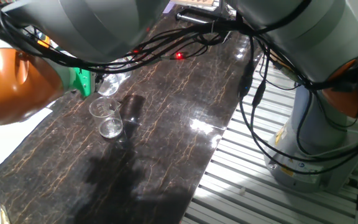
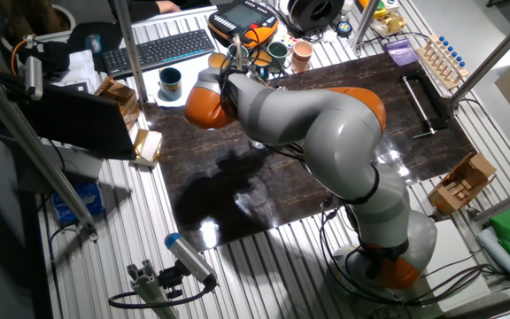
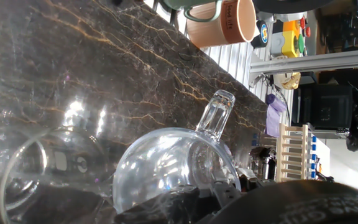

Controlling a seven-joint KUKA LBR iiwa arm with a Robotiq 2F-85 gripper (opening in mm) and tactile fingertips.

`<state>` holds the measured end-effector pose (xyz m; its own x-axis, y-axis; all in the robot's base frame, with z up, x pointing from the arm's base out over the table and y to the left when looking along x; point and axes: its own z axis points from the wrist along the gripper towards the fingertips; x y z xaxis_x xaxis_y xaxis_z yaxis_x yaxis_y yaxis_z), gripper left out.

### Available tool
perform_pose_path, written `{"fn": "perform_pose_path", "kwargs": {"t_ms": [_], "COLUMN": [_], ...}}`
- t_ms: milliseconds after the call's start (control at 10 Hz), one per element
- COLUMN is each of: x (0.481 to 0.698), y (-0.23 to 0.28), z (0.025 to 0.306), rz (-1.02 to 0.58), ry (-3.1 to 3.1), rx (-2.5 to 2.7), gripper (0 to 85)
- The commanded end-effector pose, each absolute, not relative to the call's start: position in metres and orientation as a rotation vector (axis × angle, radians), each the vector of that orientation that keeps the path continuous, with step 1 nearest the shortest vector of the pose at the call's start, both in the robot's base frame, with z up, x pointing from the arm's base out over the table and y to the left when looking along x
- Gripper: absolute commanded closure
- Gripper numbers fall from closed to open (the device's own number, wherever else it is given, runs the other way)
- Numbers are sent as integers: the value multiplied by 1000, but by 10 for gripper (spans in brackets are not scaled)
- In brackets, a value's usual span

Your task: Pour the water from one cup into another empty cup

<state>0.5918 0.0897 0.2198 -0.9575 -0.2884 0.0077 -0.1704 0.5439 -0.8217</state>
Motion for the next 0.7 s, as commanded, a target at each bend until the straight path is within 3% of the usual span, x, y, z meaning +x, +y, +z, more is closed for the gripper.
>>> {"fn": "perform_pose_path", "kwargs": {"t_ms": [0,600], "x": [591,590], "y": [90,93], "z": [219,214], "rz": [-1394,-1428], "ry": [2643,2618], "rx": [-397,-406], "gripper": [843,843]}}
